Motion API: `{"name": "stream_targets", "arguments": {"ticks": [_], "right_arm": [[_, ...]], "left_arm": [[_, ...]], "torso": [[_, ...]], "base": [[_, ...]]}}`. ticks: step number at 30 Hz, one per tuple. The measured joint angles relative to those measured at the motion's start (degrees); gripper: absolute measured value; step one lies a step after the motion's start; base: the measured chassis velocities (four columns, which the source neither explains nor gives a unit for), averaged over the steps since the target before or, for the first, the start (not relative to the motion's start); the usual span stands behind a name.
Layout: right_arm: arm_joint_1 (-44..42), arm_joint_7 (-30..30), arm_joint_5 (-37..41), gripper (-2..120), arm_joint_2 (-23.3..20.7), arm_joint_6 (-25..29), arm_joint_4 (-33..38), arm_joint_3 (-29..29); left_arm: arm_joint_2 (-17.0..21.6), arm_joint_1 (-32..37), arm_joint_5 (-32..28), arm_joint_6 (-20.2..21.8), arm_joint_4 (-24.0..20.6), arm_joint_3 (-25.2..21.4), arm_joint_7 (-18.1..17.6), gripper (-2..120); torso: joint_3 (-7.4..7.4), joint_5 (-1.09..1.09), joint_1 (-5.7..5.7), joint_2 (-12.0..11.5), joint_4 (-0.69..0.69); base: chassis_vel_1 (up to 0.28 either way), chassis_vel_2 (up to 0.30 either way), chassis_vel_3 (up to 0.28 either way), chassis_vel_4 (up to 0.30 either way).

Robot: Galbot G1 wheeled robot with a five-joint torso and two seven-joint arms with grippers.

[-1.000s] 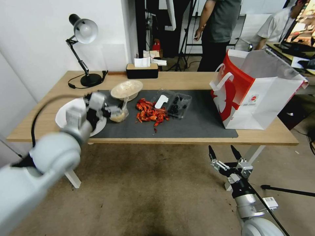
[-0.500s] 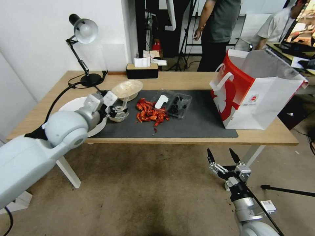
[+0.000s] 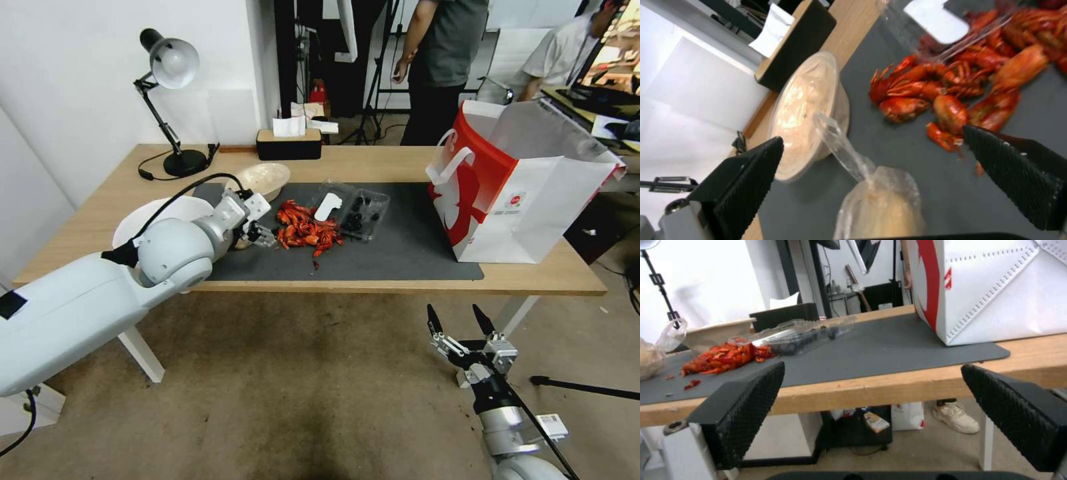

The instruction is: Pick up the trash from the table and place it into the takeout bag.

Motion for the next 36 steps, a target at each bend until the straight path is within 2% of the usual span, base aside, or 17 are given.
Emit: {"name": "stream_targets", "arguments": {"ticks": [8,23,28,36], "right_arm": [[0.3,-0.1,0.4,100,-0.1,0.5,-1.1,0.2],[0.5,-0.1,0.7,100,-0.2,0.6,-2.0,0.0],[0.6,-0.2,0.7,100,-0.1,0.6,-2.2,-0.1],[0.7,-0.2,0.7,100,-0.1,0.7,-2.4,-0.2]], "left_arm": [[0.0,-3.6,2.9,-0.1,2.1,5.0,2.1,100],[-1.0,-7.4,4.5,-0.1,5.2,11.9,2.2,100],[-0.9,-8.5,5.5,-0.2,5.9,13.9,2.4,92],[-0.7,-9.2,7.2,-0.2,6.6,15.6,2.7,86]], "torso": [[0.00,0.00,0.00,0.0,0.00],[0.00,0.00,0.00,0.0,0.00],[0.00,0.00,0.00,0.0,0.00],[0.00,0.00,0.00,0.0,0.00]], "base": [[0.000,0.000,0.000,0.000],[0.000,0.000,0.000,0.000],[0.000,0.000,0.000,0.000],[0.000,0.000,0.000,0.000]]}}
